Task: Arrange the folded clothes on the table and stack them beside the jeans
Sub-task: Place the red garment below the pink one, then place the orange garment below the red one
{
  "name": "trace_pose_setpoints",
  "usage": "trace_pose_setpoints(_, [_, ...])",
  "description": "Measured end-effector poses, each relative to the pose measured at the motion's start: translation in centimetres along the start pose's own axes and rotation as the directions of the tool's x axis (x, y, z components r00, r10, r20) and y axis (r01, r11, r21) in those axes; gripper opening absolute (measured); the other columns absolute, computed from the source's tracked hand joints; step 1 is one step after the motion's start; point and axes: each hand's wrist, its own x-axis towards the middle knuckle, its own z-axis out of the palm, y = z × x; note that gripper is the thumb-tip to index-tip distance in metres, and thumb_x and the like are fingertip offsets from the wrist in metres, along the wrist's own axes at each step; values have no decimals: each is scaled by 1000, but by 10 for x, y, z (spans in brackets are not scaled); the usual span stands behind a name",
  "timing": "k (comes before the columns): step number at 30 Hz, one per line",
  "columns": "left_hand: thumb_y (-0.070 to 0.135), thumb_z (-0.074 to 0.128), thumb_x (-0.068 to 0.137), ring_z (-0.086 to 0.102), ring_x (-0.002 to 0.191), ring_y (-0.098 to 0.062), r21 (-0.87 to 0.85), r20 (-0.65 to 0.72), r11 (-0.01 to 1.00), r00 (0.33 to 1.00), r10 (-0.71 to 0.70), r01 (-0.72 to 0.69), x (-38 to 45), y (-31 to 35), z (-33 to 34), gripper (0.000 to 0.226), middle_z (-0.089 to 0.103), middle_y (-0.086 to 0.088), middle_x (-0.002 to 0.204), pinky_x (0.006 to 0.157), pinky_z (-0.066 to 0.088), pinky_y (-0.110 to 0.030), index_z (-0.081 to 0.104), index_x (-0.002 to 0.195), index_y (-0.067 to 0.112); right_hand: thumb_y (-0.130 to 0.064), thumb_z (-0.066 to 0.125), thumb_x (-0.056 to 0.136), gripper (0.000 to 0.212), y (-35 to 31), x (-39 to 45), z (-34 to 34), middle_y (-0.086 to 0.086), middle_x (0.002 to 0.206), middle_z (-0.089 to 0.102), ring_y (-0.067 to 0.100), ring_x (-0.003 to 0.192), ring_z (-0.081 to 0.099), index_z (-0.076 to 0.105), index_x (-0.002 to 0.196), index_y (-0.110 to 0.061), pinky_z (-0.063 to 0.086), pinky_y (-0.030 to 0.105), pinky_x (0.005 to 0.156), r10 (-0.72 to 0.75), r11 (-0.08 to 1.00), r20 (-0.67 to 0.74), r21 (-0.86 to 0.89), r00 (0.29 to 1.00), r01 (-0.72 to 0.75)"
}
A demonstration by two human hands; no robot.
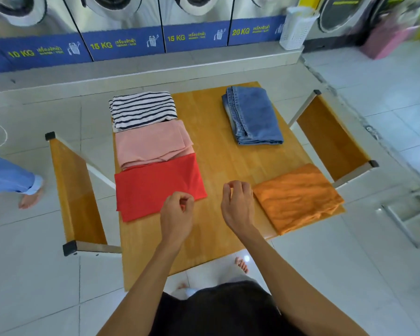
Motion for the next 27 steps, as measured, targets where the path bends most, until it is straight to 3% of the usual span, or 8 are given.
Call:
trace_pose_setpoints(5, [19,60,92,62,79,-14,-66,79,997,996,-38,43,-3,31,50,6,67,6,83,70,47,-32,65,89,20,-31,52,101,27,42,16,-30,14,107,58,31,96,57,64,105,-7,51,44,82,81,997,-34,7,996,-81])
trace_pose_setpoints(10, [26,51,98,61,75,-7,-15,205,976,956,-208,216,-16,68,116,14,64,10,86,58,44,-19,64,100,21,-38,48,101,34,112,48,-75,14,118,56,30,106,56,62,109,-8,51,46,89,160,983,-39,-88,986,-163])
trace_pose_setpoints(13, [31,47,100,64,84,-15,59,250,959,926,-283,278,-26,83,155,20,61,11,90,70,52,-32,62,105,20,-40,45,102,37,157,75,-106,12,126,53,30,113,54,60,116,-8,49,46,94,261,955,-46,-134,964,-265])
trace_pose_setpoints(15, [33,46,100,61,88,-17,107,281,944,902,-329,311,-29,94,178,22,61,6,95,74,46,-30,60,106,18,-39,45,101,40,185,94,-122,11,133,50,31,120,52,56,124,-7,45,47,101,304,934,-38,-185,952,-306])
trace_pose_setpoints(17, [36,46,100,62,85,-17,107,319,924,867,-383,368,-31,102,198,26,66,1,95,68,44,-29,62,104,14,-39,46,100,45,212,110,-132,11,138,48,31,126,50,51,131,-7,42,50,106,328,915,-8,-244,945,-320])
trace_pose_setpoints(20, [40,48,99,62,77,-22,105,308,892,839,-449,439,-32,114,218,36,67,-4,83,64,47,-33,64,89,9,-47,43,99,55,242,124,-138,13,143,46,34,130,46,43,139,-9,40,52,106,475,849,103,-313,874,-425])
trace_pose_setpoints(24, [54,53,93,64,86,-25,112,273,826,782,-560,552,-29,121,232,51,70,-9,96,69,47,-32,66,103,6,-63,40,96,71,255,129,-137,18,138,50,36,127,46,44,138,-6,40,51,104,491,818,148,-418,859,-395])
trace_pose_setpoints(27, [59,51,92,65,90,-25,111,296,804,753,-587,584,-31,120,235,58,69,-9,99,74,52,-34,66,108,5,-70,38,93,75,255,128,-131,17,133,56,37,123,53,48,133,-7,43,51,100,492,831,196,-397,848,-390])
